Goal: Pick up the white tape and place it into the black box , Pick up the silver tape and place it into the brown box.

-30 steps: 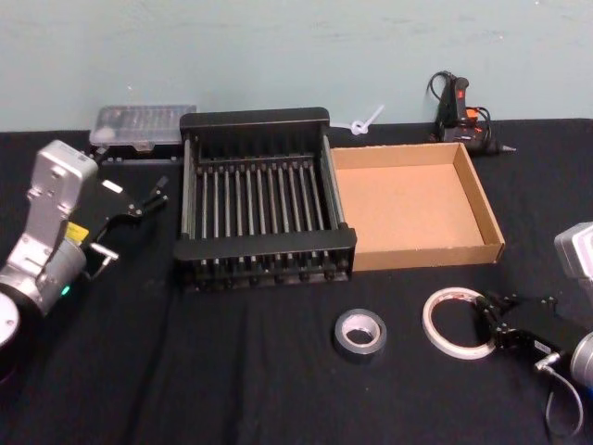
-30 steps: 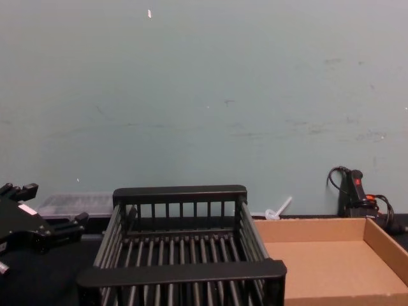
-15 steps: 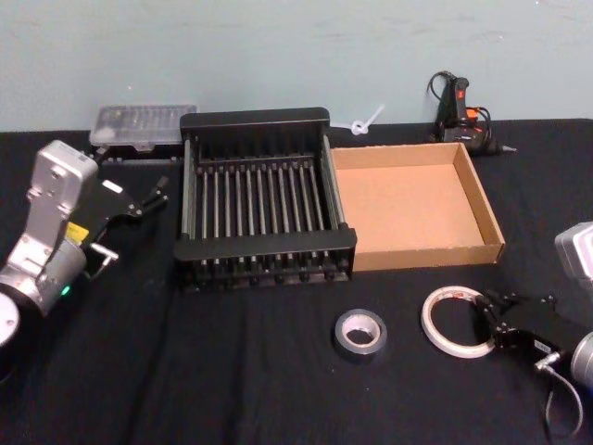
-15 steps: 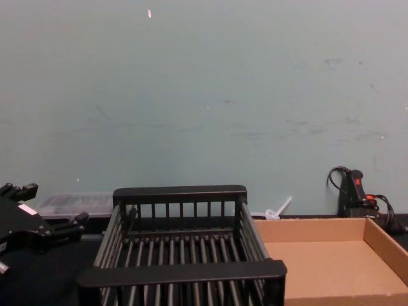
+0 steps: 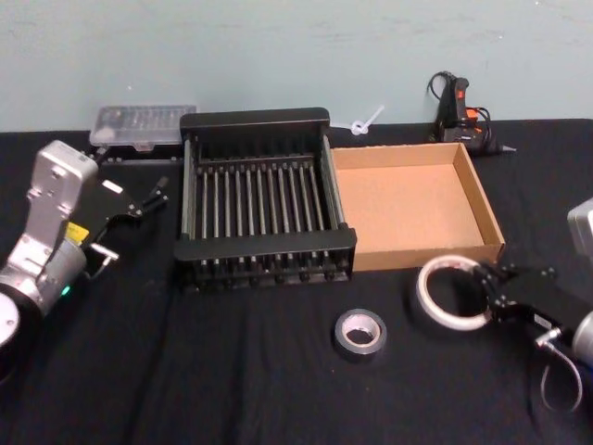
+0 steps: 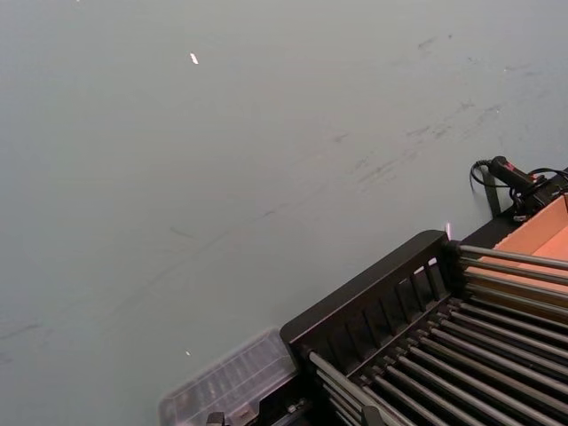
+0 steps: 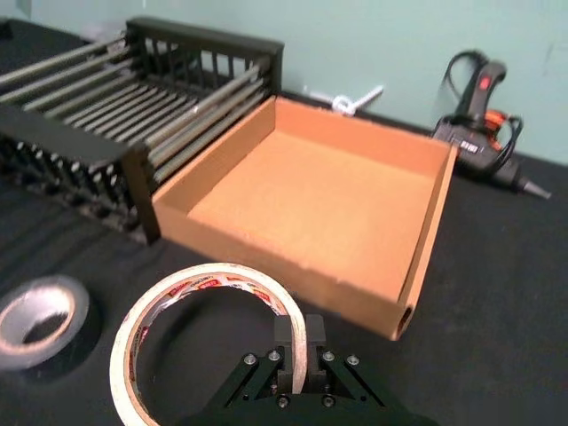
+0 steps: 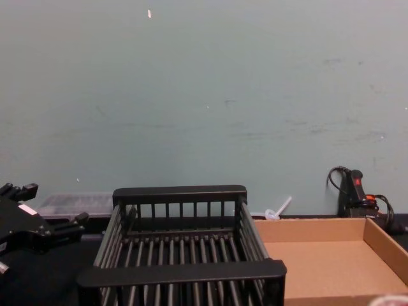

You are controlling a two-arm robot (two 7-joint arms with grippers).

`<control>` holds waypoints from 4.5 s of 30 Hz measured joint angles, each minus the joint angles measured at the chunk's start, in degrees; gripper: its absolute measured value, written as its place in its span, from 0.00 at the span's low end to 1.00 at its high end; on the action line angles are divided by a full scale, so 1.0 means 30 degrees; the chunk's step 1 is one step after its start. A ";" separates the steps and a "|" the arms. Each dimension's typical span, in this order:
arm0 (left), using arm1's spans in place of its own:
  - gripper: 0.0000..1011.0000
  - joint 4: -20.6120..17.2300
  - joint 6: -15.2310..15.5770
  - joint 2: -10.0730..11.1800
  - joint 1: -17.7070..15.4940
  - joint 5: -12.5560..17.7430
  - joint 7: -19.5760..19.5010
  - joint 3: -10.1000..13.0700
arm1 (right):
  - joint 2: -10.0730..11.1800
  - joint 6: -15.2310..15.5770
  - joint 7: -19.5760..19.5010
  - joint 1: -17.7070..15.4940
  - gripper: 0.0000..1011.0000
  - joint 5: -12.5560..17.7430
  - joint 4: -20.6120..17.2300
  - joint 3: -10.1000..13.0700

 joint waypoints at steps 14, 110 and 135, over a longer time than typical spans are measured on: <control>0.99 -0.0001 0.0001 0.0000 0.0000 0.0000 -0.0001 0.0001 | -0.1050 -0.0528 -0.0739 0.2155 0.09 -0.1460 0.0525 -0.0853; 0.99 0.0000 0.0001 0.0000 0.0000 0.0000 0.0000 0.0001 | -0.6155 -0.2433 0.1158 1.1053 0.60 -0.3475 0.8352 -0.5528; 0.99 0.0000 0.0001 0.0000 0.0000 0.0000 0.0000 0.0001 | -0.6153 -0.2434 0.1153 1.1052 0.99 -0.3463 0.8349 -0.5530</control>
